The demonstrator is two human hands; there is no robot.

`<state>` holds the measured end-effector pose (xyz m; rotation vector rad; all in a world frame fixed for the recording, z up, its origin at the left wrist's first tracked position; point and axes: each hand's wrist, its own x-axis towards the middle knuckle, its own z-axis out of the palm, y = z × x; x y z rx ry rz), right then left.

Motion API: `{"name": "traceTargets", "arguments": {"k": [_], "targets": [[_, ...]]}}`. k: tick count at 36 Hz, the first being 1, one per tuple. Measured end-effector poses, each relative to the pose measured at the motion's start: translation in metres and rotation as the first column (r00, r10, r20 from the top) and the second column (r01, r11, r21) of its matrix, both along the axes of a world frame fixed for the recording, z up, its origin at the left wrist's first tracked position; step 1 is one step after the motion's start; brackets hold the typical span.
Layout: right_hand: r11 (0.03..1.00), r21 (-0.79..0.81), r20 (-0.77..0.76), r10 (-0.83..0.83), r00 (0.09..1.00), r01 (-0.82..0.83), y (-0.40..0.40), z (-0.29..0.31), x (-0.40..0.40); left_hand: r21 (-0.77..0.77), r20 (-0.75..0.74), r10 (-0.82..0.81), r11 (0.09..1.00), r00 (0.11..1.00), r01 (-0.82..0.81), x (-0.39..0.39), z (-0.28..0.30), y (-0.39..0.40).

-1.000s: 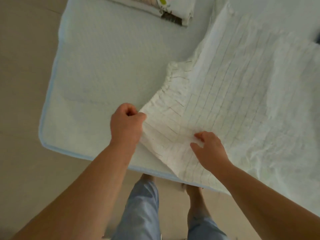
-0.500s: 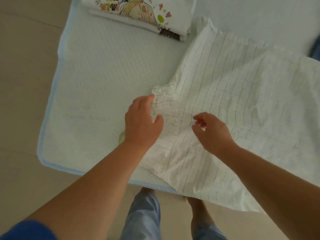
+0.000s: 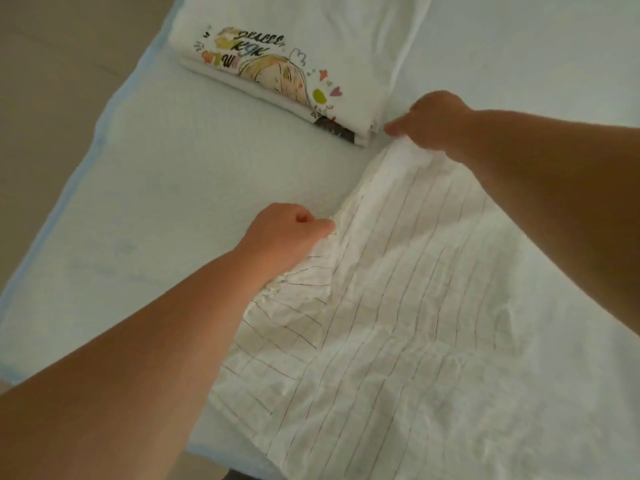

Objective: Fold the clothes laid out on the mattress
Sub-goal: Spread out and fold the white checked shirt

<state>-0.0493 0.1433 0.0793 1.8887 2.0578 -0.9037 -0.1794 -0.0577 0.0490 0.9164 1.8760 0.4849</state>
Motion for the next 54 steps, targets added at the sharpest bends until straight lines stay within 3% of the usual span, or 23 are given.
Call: {"name": "traceTargets", "arguments": {"k": [4,7,10,14,16,18,21,23,26,29,32,35,40,44,47,51,54], "targets": [[0.995,0.021,0.069,0.099,0.993,-0.100,0.015,0.013,0.008,0.075,0.041,0.046,0.996,0.998,-0.049,0.003,0.014,-0.007],[0.984,-0.117,-0.198,-0.157,0.968,0.136,0.023,0.023,0.016,0.077,0.031,0.049,0.996,0.998,-0.051,0.006,0.021,-0.011],[0.933,-0.239,-0.305,-0.334,0.892,0.268,0.028,0.022,0.023,0.071,-0.067,0.056,0.996,0.996,-0.052,0.009,0.022,-0.014],[0.967,-0.161,-0.387,-0.244,0.889,0.195,0.027,0.013,0.014,0.034,-0.289,0.094,0.996,0.953,-0.088,0.008,0.017,-0.018],[0.985,-0.104,-0.402,-0.169,0.900,0.139,0.025,0.005,0.007,0.020,-0.407,0.100,0.995,0.908,-0.100,0.008,0.014,-0.021],[0.996,0.077,-0.330,-0.027,0.943,0.055,0.018,-0.004,-0.001,0.060,-0.542,0.075,0.997,0.837,-0.051,0.010,0.013,-0.022],[0.857,0.508,-0.165,0.192,0.967,-0.084,-0.011,-0.007,-0.004,0.310,-0.568,0.099,0.945,0.817,0.101,0.019,0.014,-0.021],[0.784,0.598,-0.194,0.339,0.921,-0.163,-0.040,-0.009,0.001,0.402,-0.537,-0.010,0.876,0.844,0.266,0.033,0.016,-0.019],[0.748,0.591,-0.162,0.477,0.864,-0.303,-0.081,-0.025,0.015,0.308,-0.529,-0.294,0.807,0.796,0.503,0.051,0.007,-0.011],[0.838,0.414,-0.120,0.438,0.891,-0.356,-0.090,-0.047,0.023,0.015,-0.591,-0.474,0.802,0.652,0.597,0.044,-0.021,-0.004],[0.844,0.317,-0.030,0.465,0.885,-0.433,-0.073,-0.066,0.025,-0.097,-0.674,-0.490,0.801,0.553,0.591,0.033,-0.042,-0.004],[0.817,0.330,0.021,0.494,0.869,-0.472,-0.066,-0.066,0.028,-0.083,-0.684,-0.469,0.811,0.559,0.579,0.033,-0.041,-0.005],[0.864,0.410,-0.078,0.353,0.932,-0.293,-0.107,-0.037,0.063,-0.090,-0.644,-0.461,0.838,0.611,0.538,0.041,-0.015,-0.001],[0.942,0.323,-0.105,0.136,0.985,-0.096,-0.160,-0.011,0.126,-0.033,-0.531,-0.523,0.799,0.667,0.600,0.067,0.017,-0.012],[0.967,0.238,-0.019,-0.089,0.996,0.091,-0.195,0.007,0.189,-0.074,-0.451,-0.621,0.741,0.641,0.667,0.090,0.034,-0.026],[0.915,0.175,0.129,-0.388,0.913,0.364,-0.227,0.032,0.281,-0.118,-0.410,-0.704,0.672,0.580,0.731,0.124,0.052,-0.034],[0.854,0.146,0.247,-0.521,0.817,0.500,-0.242,0.047,0.347,-0.151,-0.378,-0.766,0.606,0.521,0.781,0.158,0.061,-0.033]]}}
